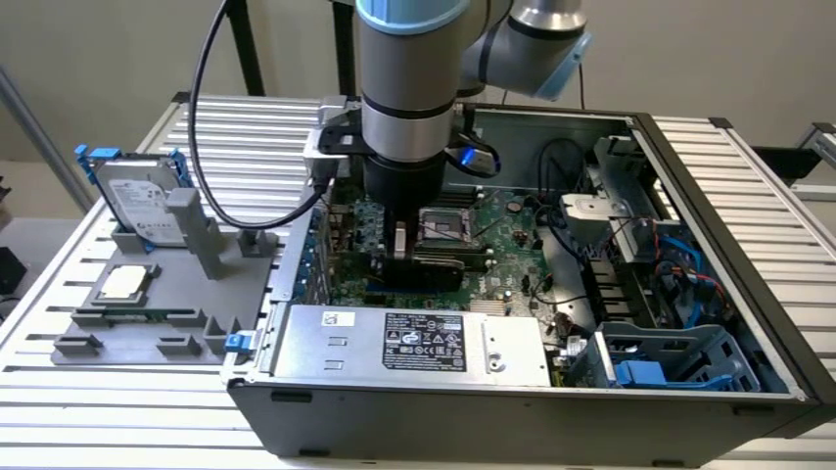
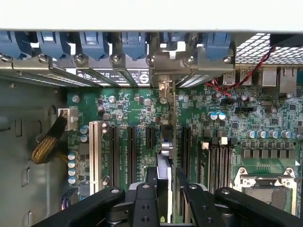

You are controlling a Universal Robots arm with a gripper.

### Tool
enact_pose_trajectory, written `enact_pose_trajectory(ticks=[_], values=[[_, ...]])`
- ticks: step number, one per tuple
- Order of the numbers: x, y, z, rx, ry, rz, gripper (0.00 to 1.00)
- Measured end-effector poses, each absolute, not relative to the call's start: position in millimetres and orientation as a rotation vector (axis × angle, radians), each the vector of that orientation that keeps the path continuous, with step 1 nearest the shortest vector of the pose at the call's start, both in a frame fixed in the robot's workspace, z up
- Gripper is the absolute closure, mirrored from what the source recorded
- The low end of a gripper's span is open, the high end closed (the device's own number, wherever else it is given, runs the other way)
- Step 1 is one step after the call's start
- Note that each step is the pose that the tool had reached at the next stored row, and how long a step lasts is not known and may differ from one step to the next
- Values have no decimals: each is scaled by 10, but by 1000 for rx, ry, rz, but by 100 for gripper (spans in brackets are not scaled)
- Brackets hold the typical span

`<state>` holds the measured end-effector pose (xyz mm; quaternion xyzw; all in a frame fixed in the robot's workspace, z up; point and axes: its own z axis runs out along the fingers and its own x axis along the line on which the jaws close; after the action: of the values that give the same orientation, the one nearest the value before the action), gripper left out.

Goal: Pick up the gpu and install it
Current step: 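Insert the gpu into the slot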

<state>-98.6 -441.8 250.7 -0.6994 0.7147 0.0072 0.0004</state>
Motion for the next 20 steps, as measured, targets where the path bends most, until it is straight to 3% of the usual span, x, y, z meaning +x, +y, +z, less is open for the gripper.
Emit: enact_pose_trajectory(ticks=[20], values=[[-1014, -4412, 2501, -2197, 2244, 22, 100]])
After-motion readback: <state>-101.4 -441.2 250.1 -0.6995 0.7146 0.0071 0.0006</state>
